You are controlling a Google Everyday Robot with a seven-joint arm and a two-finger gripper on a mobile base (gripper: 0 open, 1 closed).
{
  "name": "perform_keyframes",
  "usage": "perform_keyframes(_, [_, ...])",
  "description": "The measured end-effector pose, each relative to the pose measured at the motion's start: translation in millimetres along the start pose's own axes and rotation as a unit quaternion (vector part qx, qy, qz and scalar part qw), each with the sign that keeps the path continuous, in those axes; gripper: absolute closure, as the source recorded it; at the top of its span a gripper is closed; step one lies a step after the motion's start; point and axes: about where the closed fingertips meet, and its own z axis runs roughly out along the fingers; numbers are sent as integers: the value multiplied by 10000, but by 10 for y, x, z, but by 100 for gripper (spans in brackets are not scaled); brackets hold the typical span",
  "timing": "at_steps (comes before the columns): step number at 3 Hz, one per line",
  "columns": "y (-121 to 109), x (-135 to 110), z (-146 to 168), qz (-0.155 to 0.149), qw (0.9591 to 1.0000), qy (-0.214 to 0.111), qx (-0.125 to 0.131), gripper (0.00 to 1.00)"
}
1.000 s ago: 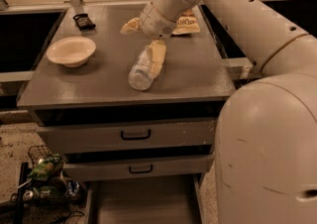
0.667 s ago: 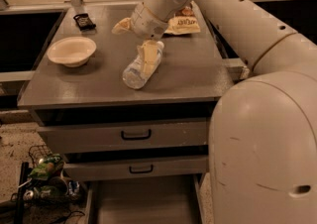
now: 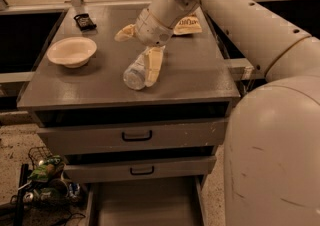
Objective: Place blue plastic bottle into bottom drawer
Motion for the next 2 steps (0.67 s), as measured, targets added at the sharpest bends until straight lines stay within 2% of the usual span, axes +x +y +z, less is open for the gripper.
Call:
perform_keyframes(1, [0,0,0,0,10000,0,0,0])
perform_keyframes(2, [-4,151,54,99,9993,335,-103,0])
